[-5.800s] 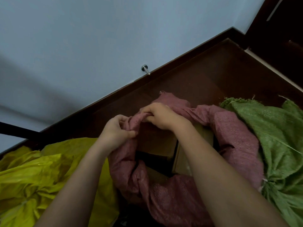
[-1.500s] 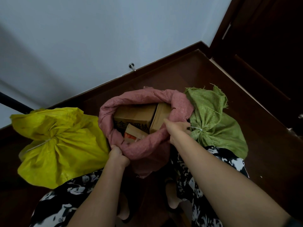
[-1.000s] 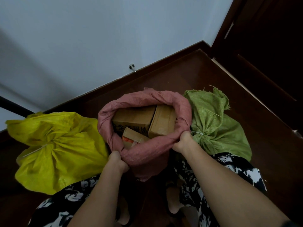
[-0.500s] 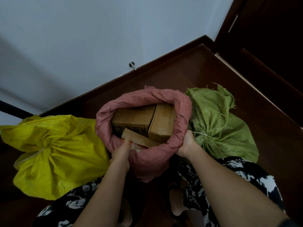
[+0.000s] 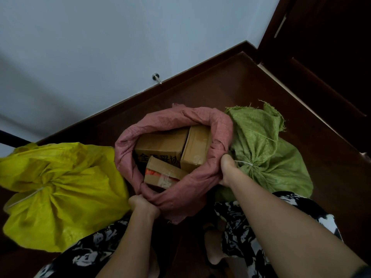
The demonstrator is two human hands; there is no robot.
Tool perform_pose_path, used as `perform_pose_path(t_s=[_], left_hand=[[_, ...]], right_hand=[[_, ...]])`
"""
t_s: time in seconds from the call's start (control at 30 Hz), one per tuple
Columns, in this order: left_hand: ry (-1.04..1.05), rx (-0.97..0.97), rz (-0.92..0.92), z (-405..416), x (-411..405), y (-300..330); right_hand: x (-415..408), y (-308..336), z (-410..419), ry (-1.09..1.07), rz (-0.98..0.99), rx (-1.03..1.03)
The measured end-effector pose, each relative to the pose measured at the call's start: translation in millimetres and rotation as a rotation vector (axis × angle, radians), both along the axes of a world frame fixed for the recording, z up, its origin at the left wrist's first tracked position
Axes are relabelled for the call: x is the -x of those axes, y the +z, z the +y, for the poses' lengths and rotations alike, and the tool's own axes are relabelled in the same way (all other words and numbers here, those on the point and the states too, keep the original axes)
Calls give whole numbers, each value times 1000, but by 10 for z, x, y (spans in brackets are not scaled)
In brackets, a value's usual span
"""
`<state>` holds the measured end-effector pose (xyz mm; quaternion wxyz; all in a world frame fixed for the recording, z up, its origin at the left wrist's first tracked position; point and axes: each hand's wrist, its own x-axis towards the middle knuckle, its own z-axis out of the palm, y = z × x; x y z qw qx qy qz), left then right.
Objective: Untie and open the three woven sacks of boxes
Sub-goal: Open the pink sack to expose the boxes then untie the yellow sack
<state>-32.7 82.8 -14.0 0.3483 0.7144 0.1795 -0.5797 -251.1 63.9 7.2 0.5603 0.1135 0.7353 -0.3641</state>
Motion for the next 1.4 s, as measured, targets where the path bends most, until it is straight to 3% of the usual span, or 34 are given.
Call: perform_pose_path(t_s=[0.1,0.2,0.27,0.33,0.47,0.53,0.63,0.73,0.8,0.83,0.9,0.93,0.97,1.0,1.07,1.13,1.27,1.4], left_hand=[[41,-57,-63,-16,33,14],[110,-103,-81,-48,64,-22],[117,-124,-97,-52,73,-46],[82,-134,-124,-56,76,-95],[-147,-112,-204,-50,45,-113],[-268,-73,-272,-44,45,-121],[-242,-48,-262,-43,7,-169],[-301,-62,-292,-78,-3,-237],[-380,-109,-565,-100,94,-232],[-550,-101,-803,-96,182,-162],[-887,198,-1266,-72,370,8],[-1029,433,-1373,-66,461,75],[-1155,676,-1328,-72,541,120],[-1287,839,-1145,-90,601,113],[-1538,921,-661,-125,702,129],[-1711,893,-482,-139,742,76],[-1796,1049,-728,-106,735,34],[-2284,1354,-1216,7,809,13]], right_hand=[[34,-9,-97,322,434,-81],[62,96,-239,479,911,-75],[19,110,-317,562,1055,-29],[-10,69,-354,725,1079,-44],[136,-22,-417,742,950,28],[228,-66,-450,496,743,77],[398,-73,-475,-28,245,127],[533,-118,-485,-125,6,99],[558,-204,-515,-81,-54,55],[570,-266,-541,-60,-73,49],[577,-333,-568,-24,-86,50],[580,-322,-563,-8,-94,50],[583,-309,-556,-2,-107,57],[585,-288,-548,-2,-114,65],[590,-293,-545,-12,-140,79],[589,-293,-555,-23,-157,86],[599,-250,-593,-29,-192,84],[594,-180,-663,62,-101,9]])
